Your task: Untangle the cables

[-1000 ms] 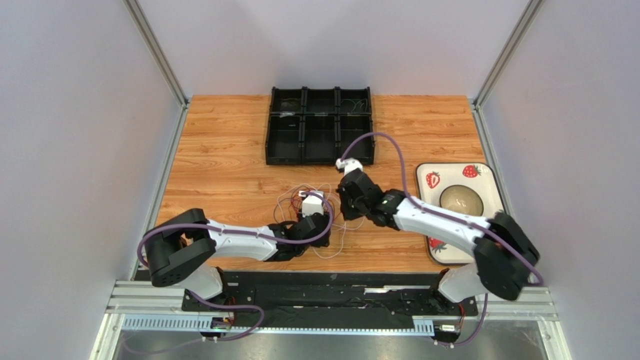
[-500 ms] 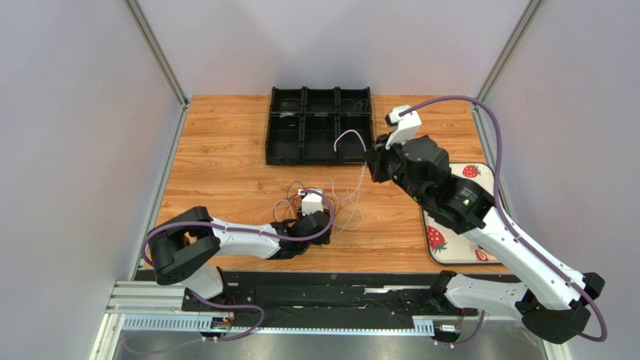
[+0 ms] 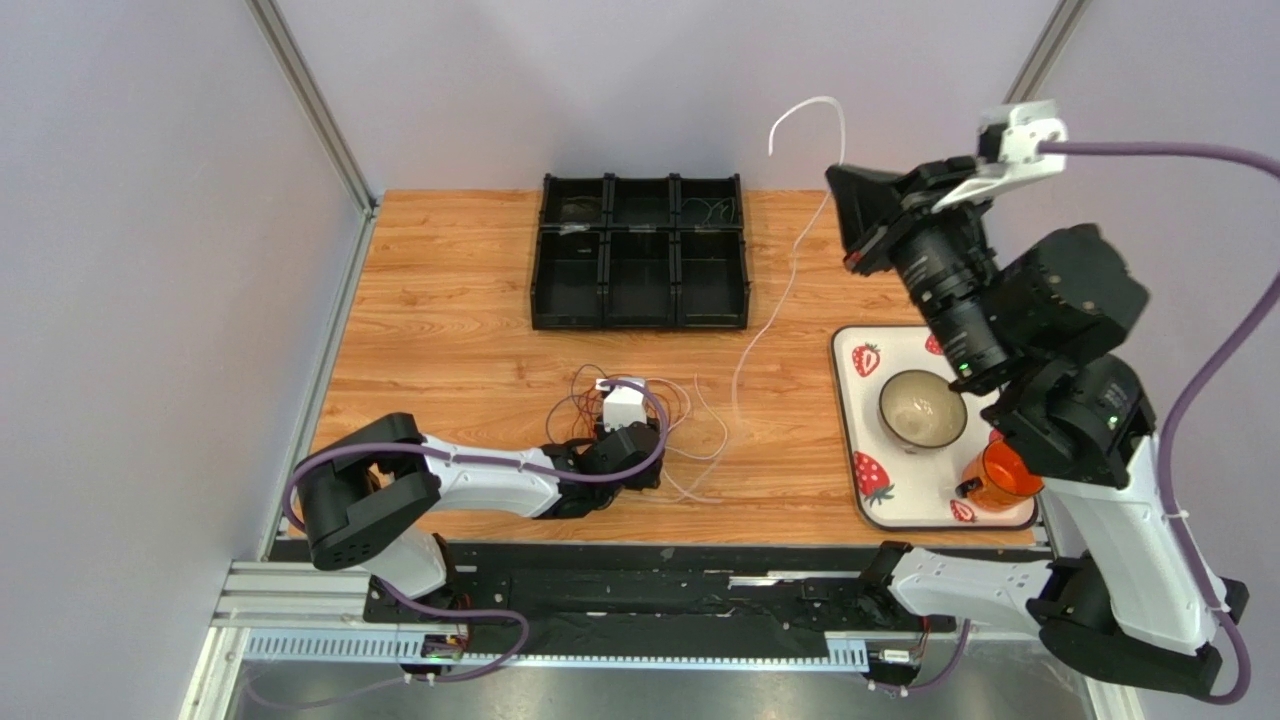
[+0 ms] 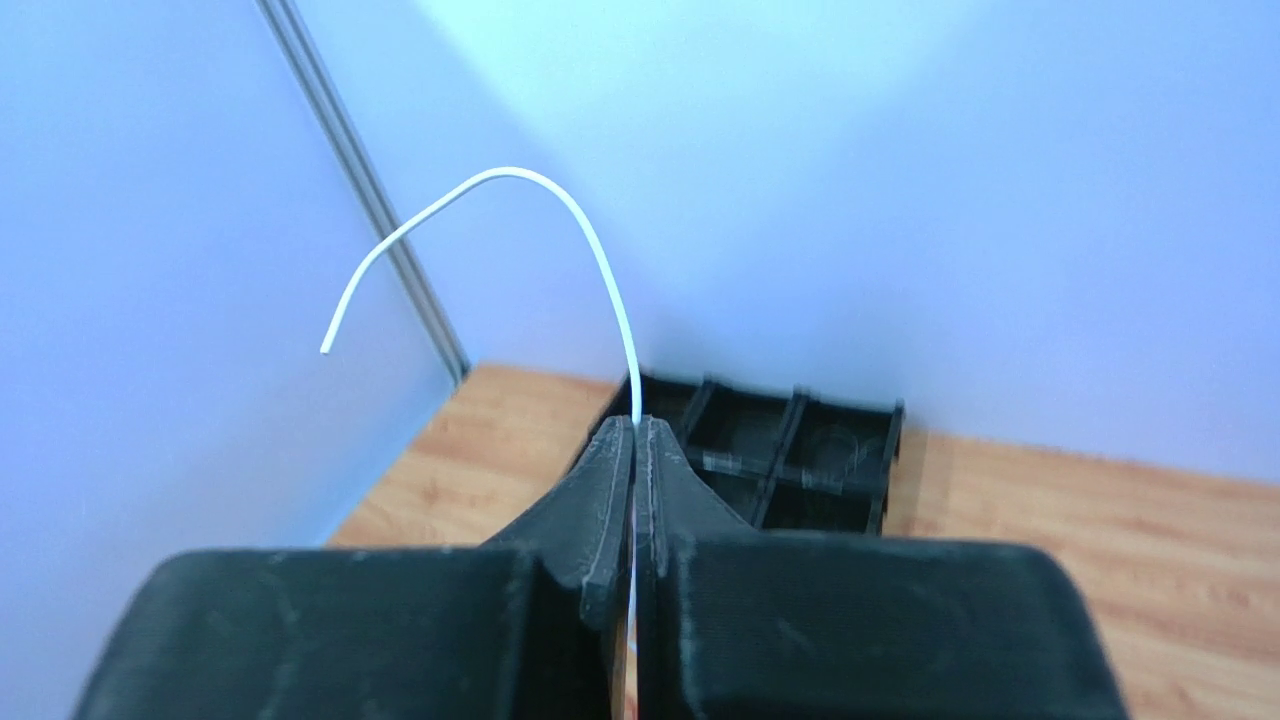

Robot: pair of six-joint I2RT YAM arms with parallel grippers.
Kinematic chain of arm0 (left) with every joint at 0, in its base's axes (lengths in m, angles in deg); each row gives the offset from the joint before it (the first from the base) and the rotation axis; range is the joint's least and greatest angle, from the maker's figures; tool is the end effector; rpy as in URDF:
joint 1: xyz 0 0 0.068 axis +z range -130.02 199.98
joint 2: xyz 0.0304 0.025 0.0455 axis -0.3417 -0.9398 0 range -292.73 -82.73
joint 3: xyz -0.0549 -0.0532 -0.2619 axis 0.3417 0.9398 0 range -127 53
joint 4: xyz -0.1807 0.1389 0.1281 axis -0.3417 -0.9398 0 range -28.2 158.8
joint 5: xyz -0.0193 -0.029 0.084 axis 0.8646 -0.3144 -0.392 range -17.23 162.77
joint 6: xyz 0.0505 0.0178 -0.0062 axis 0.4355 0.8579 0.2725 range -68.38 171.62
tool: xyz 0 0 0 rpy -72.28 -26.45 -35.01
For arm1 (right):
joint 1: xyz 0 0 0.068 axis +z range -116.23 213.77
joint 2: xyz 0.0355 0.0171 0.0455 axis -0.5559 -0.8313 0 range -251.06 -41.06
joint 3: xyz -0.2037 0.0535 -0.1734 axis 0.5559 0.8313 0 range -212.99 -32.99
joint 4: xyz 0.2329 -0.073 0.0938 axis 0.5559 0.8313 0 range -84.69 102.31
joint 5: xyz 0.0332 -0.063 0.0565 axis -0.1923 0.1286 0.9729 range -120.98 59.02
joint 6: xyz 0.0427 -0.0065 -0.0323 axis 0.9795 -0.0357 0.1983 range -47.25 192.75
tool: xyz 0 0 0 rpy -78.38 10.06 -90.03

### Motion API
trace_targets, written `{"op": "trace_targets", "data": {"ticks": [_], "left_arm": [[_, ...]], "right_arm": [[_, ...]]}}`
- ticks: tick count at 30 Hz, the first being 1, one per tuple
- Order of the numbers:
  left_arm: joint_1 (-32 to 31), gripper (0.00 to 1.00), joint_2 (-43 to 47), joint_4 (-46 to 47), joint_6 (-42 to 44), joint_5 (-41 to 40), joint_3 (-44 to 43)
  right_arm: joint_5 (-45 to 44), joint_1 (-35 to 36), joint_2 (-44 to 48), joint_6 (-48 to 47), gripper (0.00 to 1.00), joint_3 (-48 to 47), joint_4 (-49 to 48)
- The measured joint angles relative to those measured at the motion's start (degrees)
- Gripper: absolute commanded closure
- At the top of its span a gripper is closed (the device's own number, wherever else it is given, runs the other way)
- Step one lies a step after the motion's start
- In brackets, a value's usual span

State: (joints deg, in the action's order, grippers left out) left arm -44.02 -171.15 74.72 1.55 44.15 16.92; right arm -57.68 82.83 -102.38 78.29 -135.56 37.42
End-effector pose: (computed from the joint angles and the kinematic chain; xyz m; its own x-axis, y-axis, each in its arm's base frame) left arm 0.1392 -0.2464 0.1438 -0.6979 -0.1047 -0.7085 0.1700 0.9368 -0.3058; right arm 0.1054 0.0971 0.5686 0.0665 0.2082 -0.9758 -0.3924 0.9046 0.1662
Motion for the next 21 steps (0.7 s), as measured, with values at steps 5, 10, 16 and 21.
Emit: {"op": "trace_targets", "data": {"ticks": [5,10,16,21], "left_arm": [[0.0,0.47,-0.13,0.02,0.0,-0.13,-0.09],[0.0,0.47,-0.22,0.09,0.0,-0.28,-0.11],[0.0,0.47,-0.55,0.13,0.0,-0.44,-0.44],[0.0,0.47,-0.55,0.13,0.0,-0.44,-0.44]], "right_arm": [[-1.03,0.0,-6.05,-5.38,1.0,-13.77,-4.5],[-1.07,0.0,-13.38,-11.17,1.0,-27.82,-10.91],[-0.39,0.0,-9.84,-13.31,1.0,-19.63,-18.91],[-5.95,-0.02,1.7,-13.53,1.0,10.25,-23.43]]}}
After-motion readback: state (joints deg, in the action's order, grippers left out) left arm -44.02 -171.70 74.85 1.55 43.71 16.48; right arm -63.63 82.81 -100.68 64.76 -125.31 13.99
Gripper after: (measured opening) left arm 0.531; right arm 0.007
